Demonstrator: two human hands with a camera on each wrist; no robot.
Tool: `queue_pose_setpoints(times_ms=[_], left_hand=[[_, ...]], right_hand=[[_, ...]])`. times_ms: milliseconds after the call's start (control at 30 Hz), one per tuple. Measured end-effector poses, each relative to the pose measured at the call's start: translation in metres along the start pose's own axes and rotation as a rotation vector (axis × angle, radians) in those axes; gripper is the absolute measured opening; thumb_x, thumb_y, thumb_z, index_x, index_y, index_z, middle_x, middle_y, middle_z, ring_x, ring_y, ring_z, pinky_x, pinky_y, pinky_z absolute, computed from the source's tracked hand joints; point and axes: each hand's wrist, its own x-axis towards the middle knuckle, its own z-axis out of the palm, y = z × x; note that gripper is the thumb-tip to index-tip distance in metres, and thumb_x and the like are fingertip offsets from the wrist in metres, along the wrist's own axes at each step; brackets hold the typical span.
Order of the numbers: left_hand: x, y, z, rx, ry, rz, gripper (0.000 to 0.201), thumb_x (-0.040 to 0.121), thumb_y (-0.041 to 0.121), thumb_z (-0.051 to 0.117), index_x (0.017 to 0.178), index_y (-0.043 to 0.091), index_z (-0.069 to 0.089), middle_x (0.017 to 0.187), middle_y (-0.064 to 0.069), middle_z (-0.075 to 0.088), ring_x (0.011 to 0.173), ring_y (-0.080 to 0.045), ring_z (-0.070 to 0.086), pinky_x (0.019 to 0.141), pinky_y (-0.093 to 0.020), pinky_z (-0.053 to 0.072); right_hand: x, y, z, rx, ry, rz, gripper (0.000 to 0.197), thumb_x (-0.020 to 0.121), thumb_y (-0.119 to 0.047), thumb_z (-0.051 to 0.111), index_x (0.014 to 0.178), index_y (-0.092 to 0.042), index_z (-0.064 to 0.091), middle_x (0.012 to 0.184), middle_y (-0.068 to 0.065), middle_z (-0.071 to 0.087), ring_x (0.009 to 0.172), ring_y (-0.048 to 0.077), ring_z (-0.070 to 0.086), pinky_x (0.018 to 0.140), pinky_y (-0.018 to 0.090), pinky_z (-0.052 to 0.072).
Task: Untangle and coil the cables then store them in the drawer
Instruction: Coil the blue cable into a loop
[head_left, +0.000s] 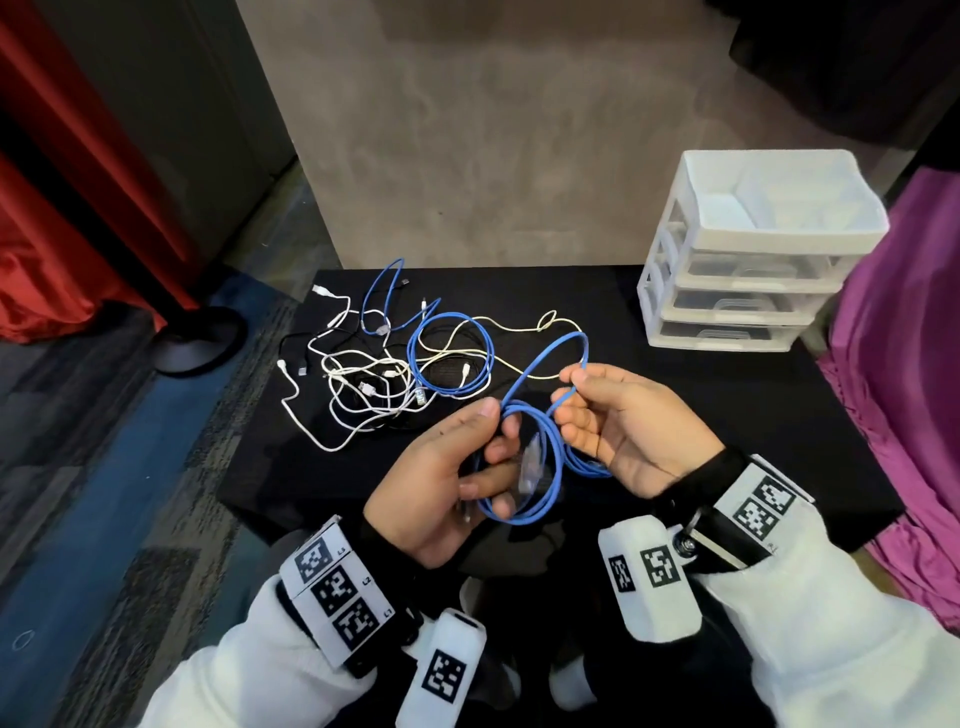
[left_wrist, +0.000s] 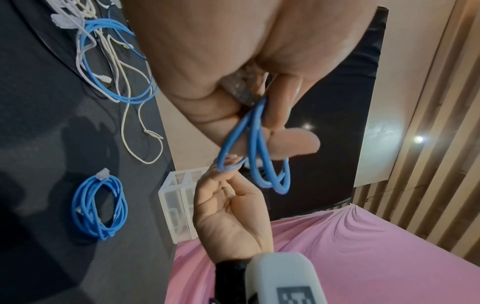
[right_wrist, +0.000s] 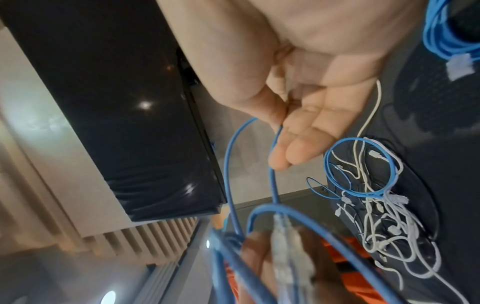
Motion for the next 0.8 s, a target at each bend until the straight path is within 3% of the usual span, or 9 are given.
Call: queue_pose_setpoints(times_ms=[200,333,433,500,533,600,667,700,800], left_hand=[[0.003,-0.001,0.003,-0.055,-0.048,-0.025,0.025,0.1,0.03,0.046,0.085,0.012,0.056,0.068,0.003,0.035,0.039,-0.002,0.024,0.041,-0.02,0.04],[0.014,-0.011,-0.003,0.012,0.062,0.089,0.029,0.107,0.028,0.04,0.088,0.01,0.054,0.07,0.002,0.035,0.041,-0.003,0.025,0.042,-0.019,0.038],[0.023,-0.019,-0.011,0.206,0.239,0.207,0.03,0.109,0.027,0.039,0.089,0.009,0.053,0.067,0.0,0.035,0.042,-0.005,0.025,0.042,-0.021,0.038],[0.026,-0.023,-0.014,0.358,0.318,0.271,0.03,0.109,0.026,0.039,0.087,0.01,0.054,0.061,0.002,0.039,0.042,-0.007,0.025,0.042,-0.024,0.035],[0.027,-0.025,-0.016,0.427,0.34,0.295,0.031,0.109,0.025,0.039,0.086,0.011,0.055,0.058,0.004,0.043,0.042,-0.007,0.026,0.042,-0.023,0.033],[0.029,-0.025,-0.019,0.539,0.362,0.338,0.032,0.11,0.023,0.039,0.085,0.011,0.055,0.055,0.007,0.051,0.041,-0.006,0.032,0.043,-0.024,0.035],[0.031,-0.024,-0.021,0.677,0.375,0.383,0.032,0.11,0.022,0.04,0.085,0.01,0.056,0.053,0.011,0.054,0.042,-0.003,0.04,0.047,-0.022,0.038],[0.03,-0.022,-0.02,0.741,0.373,0.4,0.031,0.109,0.022,0.041,0.085,0.01,0.057,0.051,0.012,0.054,0.043,-0.002,0.043,0.048,-0.02,0.039],[0.029,-0.016,-0.017,0.828,0.38,0.429,0.029,0.108,0.021,0.044,0.085,0.01,0.059,0.05,0.01,0.054,0.041,-0.001,0.047,0.043,-0.018,0.042]], right_hand=[[0.006,0.008,0.0,0.006,0.008,0.062,0.018,0.102,-0.008,0.058,0.116,0.001,0.065,0.072,0.009,0.072,0.056,0.011,0.068,0.055,0.024,0.06],[0.0,0.017,0.001,-0.141,-0.125,0.146,0.021,0.102,-0.012,0.059,0.114,0.003,0.068,0.083,0.013,0.071,0.065,0.016,0.066,0.062,0.026,0.059],[-0.009,0.018,0.004,-0.2,-0.201,0.15,0.031,0.104,-0.035,0.055,0.102,-0.008,0.07,0.076,0.007,0.071,0.069,0.018,0.068,0.062,0.031,0.06],[-0.014,0.019,0.007,-0.21,-0.274,0.162,0.044,0.096,-0.052,0.057,0.105,-0.012,0.072,0.088,0.007,0.071,0.085,0.025,0.07,0.075,0.042,0.06],[-0.017,0.021,0.007,-0.226,-0.296,0.158,0.046,0.093,-0.053,0.061,0.111,-0.013,0.072,0.094,0.005,0.072,0.093,0.027,0.071,0.082,0.047,0.058],[-0.02,0.028,0.007,-0.288,-0.343,0.122,0.035,0.09,-0.039,0.072,0.116,-0.017,0.07,0.097,0.001,0.073,0.101,0.028,0.07,0.085,0.048,0.055],[-0.022,0.036,0.012,-0.315,-0.366,0.115,0.01,0.093,-0.019,0.076,0.097,-0.028,0.073,0.093,0.002,0.073,0.091,0.027,0.069,0.074,0.04,0.056],[-0.02,0.041,0.011,-0.317,-0.352,0.124,0.02,0.096,-0.011,0.071,0.088,-0.029,0.072,0.091,0.004,0.073,0.081,0.026,0.069,0.067,0.034,0.056],[-0.019,0.044,0.012,-0.286,-0.319,0.123,0.016,0.099,0.002,0.061,0.107,-0.012,0.063,0.097,0.012,0.074,0.061,0.021,0.066,0.057,0.029,0.058]])
